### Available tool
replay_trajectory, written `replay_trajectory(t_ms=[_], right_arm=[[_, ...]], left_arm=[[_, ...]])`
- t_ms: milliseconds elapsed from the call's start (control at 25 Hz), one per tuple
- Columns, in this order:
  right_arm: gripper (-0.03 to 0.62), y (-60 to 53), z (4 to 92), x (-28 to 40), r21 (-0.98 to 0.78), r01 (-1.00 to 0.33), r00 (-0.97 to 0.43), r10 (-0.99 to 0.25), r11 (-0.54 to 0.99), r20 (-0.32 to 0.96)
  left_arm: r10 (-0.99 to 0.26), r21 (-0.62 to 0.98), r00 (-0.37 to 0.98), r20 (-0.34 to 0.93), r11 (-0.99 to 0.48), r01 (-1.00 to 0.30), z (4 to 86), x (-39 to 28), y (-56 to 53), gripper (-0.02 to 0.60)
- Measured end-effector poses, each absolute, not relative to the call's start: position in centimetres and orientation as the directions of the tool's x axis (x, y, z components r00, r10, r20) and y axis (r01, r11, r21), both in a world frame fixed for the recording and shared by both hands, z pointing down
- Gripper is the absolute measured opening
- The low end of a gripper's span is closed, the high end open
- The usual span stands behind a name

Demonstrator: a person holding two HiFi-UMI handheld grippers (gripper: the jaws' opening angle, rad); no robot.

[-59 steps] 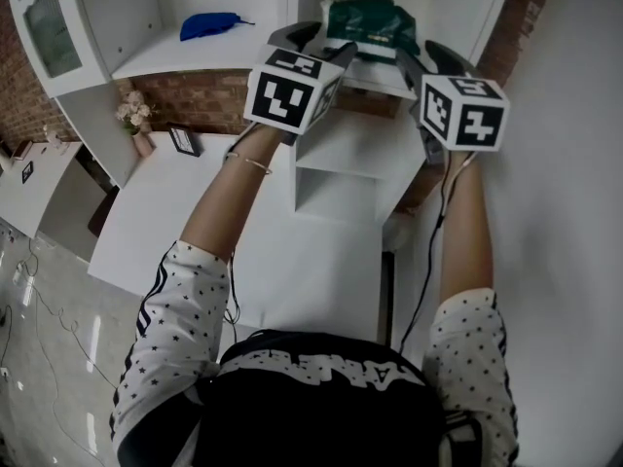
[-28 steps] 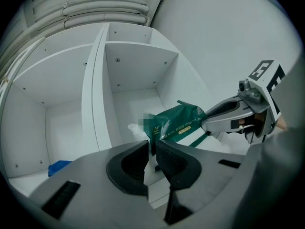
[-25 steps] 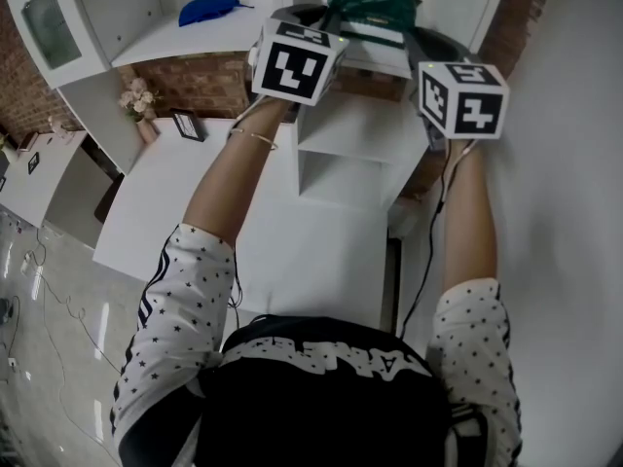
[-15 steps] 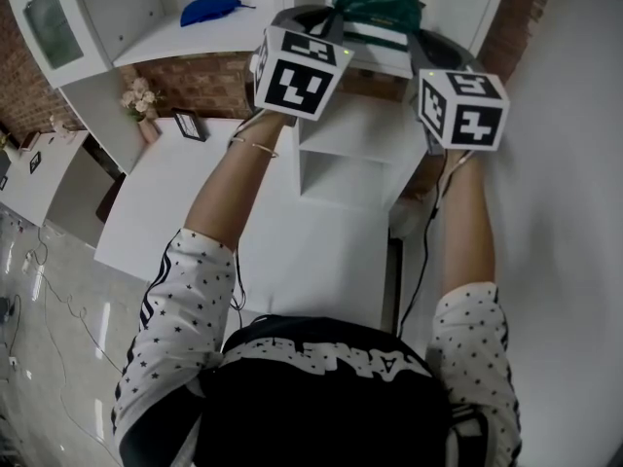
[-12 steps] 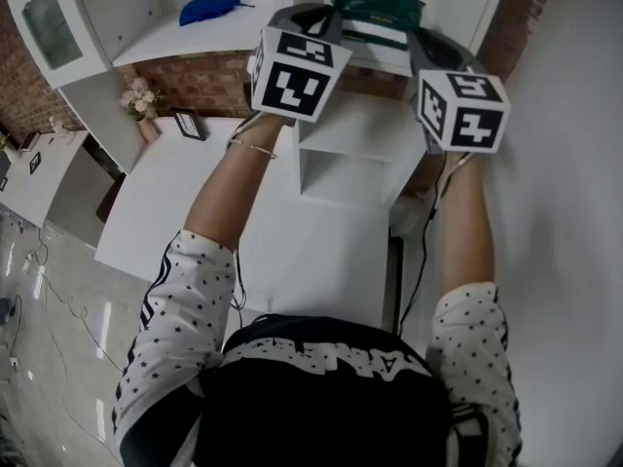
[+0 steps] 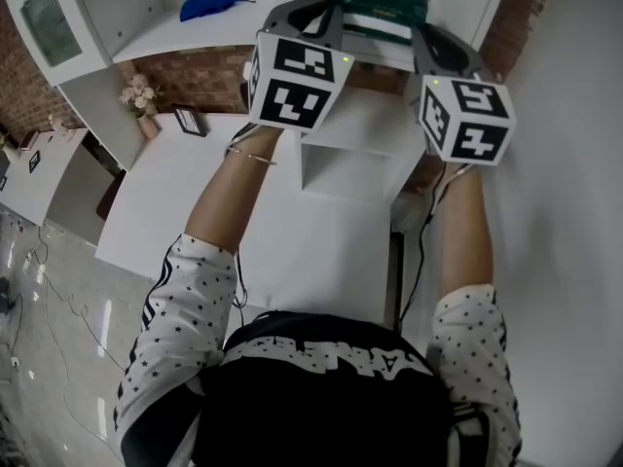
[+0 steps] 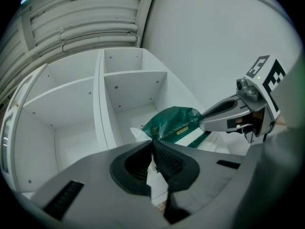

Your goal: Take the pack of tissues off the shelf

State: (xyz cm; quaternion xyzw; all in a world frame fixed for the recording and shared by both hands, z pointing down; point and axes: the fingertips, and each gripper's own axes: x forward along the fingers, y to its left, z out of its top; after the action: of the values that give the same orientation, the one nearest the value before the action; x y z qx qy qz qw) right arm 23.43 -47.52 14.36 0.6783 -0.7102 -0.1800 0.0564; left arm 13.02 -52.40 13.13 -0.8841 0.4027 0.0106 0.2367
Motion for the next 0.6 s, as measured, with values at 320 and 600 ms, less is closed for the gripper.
replay_trajectory(t_ms=[320,600], right_arm=[[0.06,-46.4,14.5,22.6,0.347,-0.938,-0.073,-0.978,0.001,-0.196],[0.06,-45.3,14.9,22.1,0.351,-0.936,-0.078,-0.973,-0.004,-0.218]], left_arm=[[-0.705,-0.409,0.672,-0.227,-0.558,-0.723,13.2,12.2,-51.4,0.042],[-0.704,-0.404,0.664,-0.251,-0.547,-0.733,13.7,11.8,-50.6,0.042]])
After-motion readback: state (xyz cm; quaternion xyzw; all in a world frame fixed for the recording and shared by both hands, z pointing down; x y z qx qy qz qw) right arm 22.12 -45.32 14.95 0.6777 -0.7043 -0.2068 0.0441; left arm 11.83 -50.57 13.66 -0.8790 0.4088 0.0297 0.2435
